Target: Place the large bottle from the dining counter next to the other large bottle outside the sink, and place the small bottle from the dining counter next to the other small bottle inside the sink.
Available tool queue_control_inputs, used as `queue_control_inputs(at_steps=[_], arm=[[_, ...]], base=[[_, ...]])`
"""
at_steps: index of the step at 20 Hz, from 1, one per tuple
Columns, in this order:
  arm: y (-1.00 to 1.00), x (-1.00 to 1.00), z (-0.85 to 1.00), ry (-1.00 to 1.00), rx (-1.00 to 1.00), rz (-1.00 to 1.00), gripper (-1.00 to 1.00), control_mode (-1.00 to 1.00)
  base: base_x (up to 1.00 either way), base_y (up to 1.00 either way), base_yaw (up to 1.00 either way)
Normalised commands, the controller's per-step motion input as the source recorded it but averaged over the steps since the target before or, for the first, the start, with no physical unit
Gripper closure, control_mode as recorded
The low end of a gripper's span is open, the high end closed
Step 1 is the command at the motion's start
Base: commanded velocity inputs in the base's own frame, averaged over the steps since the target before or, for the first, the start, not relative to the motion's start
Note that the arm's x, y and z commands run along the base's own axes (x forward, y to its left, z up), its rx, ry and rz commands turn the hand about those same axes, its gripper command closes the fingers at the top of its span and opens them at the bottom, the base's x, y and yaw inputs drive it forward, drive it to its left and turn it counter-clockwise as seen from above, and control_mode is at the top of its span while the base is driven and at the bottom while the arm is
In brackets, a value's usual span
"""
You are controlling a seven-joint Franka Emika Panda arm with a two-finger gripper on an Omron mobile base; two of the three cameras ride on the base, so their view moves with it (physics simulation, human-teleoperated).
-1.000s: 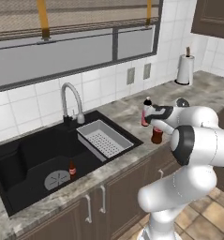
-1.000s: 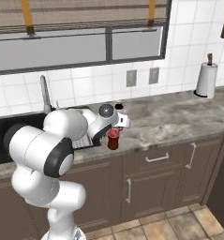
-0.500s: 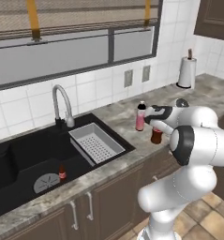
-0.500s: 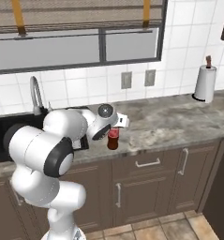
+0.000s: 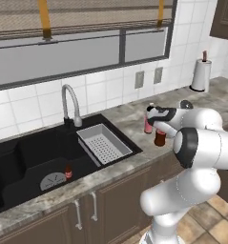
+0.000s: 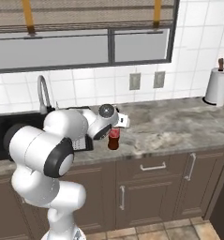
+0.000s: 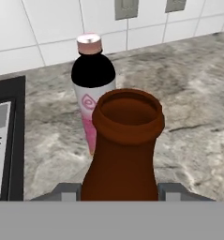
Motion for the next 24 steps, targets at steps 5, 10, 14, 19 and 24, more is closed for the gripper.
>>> queue_control_inputs(at_steps=[5, 10, 14, 19, 24], arm=[[0.0, 0.0, 0.0, 0.0, 0.0, 0.0, 1.0, 1.0], [0.0, 0.0, 0.0, 0.0, 0.0, 0.0, 1.0, 1.0], [0.0, 0.0, 0.0, 0.0, 0.0, 0.0, 1.0, 1.0], [0.0, 0.0, 0.0, 0.0, 0.0, 0.0, 1.0, 1.0], [0.0, 0.0, 0.0, 0.0, 0.0, 0.0, 1.0, 1.0]], base=[[0.0, 0.0, 0.18], [0.01, 0.0, 0.14], [0.01, -0.01, 0.12], [0.03, -0.06, 0.11], [0.04, -0.02, 0.08]])
